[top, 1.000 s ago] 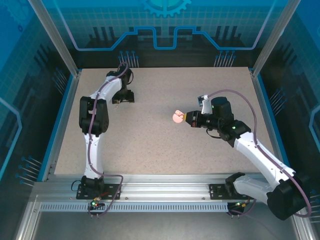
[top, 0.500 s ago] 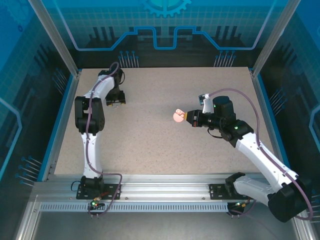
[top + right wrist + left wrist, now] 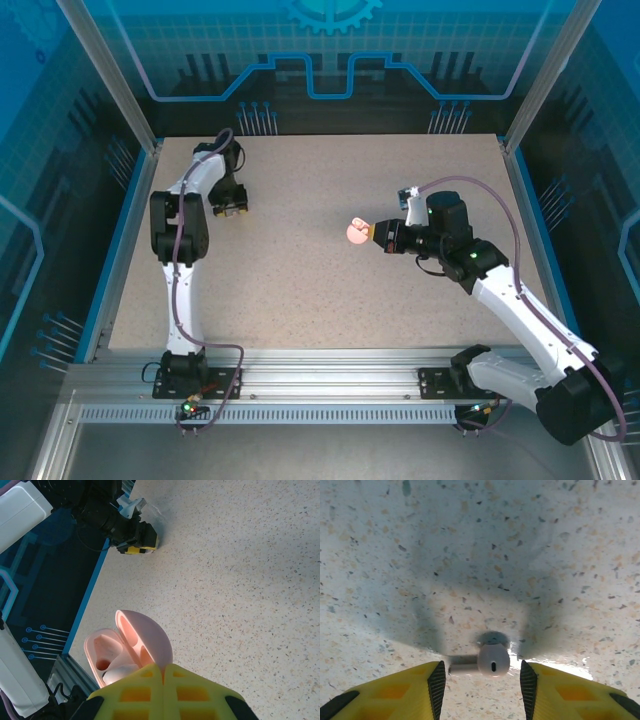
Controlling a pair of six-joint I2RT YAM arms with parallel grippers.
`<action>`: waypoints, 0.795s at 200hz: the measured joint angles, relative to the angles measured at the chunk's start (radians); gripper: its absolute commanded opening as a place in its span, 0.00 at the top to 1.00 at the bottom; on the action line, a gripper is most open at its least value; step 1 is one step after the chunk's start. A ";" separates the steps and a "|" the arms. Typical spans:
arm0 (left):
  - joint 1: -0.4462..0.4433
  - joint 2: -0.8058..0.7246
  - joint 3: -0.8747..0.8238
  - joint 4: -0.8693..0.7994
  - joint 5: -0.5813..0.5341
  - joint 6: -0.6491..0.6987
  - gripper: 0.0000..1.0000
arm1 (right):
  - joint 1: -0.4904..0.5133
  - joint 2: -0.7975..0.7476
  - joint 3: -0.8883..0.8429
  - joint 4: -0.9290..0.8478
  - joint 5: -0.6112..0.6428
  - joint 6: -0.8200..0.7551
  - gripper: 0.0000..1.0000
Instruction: Insert wireless bluetooth earbuds into charging case
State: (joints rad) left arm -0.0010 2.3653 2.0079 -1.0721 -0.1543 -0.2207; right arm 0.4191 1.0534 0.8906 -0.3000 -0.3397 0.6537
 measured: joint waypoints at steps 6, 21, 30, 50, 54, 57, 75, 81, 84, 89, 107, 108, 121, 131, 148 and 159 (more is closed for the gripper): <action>0.002 0.002 0.000 0.000 0.002 0.003 0.54 | 0.000 0.000 0.000 0.000 0.000 0.000 1.00; 0.006 0.005 0.000 0.000 0.009 0.012 0.55 | 0.000 0.000 0.001 -0.001 0.000 0.000 1.00; 0.006 0.010 0.000 0.001 0.014 0.014 0.57 | 0.000 0.000 0.002 -0.002 0.000 0.000 1.00; 0.006 0.019 0.001 0.004 0.029 0.016 0.64 | 0.000 -0.001 0.002 -0.007 0.000 0.000 1.00; 0.006 0.021 0.003 0.003 0.031 0.019 0.64 | 0.000 -0.001 0.002 -0.008 0.000 0.000 1.00; 0.006 0.021 0.005 0.002 0.032 0.018 0.65 | 0.000 -0.001 0.002 -0.008 0.000 0.000 1.00; 0.006 0.024 0.012 0.004 0.047 0.019 0.68 | 0.000 -0.001 0.002 -0.008 0.004 0.000 1.00; 0.006 0.024 0.012 0.004 0.047 0.019 0.70 | 0.000 -0.001 0.002 -0.008 0.006 0.000 1.00; 0.006 0.024 0.012 0.004 0.048 0.018 0.72 | 0.000 -0.001 0.002 -0.008 0.008 0.000 1.00; 0.006 0.024 0.012 0.004 0.051 0.019 0.74 | 0.000 -0.001 0.002 -0.008 0.008 0.000 1.00; 0.006 0.024 0.012 0.004 0.060 0.022 0.78 | 0.000 -0.001 0.002 -0.008 0.012 0.000 1.00; 0.006 0.024 0.012 0.004 0.060 0.022 0.78 | 0.000 -0.001 0.002 -0.008 0.012 0.000 1.00; 0.006 0.024 0.013 0.004 0.067 0.021 0.80 | 0.000 -0.001 0.002 -0.008 0.012 0.000 1.00; 0.006 0.024 0.013 0.004 0.073 0.021 0.80 | 0.000 -0.001 0.002 -0.008 0.012 0.000 1.00; 0.006 0.024 0.013 0.005 0.080 0.021 0.79 | 0.000 -0.001 0.004 -0.007 0.016 0.000 1.00; 0.006 0.023 0.013 0.007 0.086 0.021 0.80 | 0.001 -0.001 0.006 -0.007 0.018 0.000 1.00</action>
State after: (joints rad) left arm 0.0048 2.3878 2.0205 -1.0653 -0.0685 -0.1997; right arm 0.4202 1.0527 0.8970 -0.3073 -0.3214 0.6540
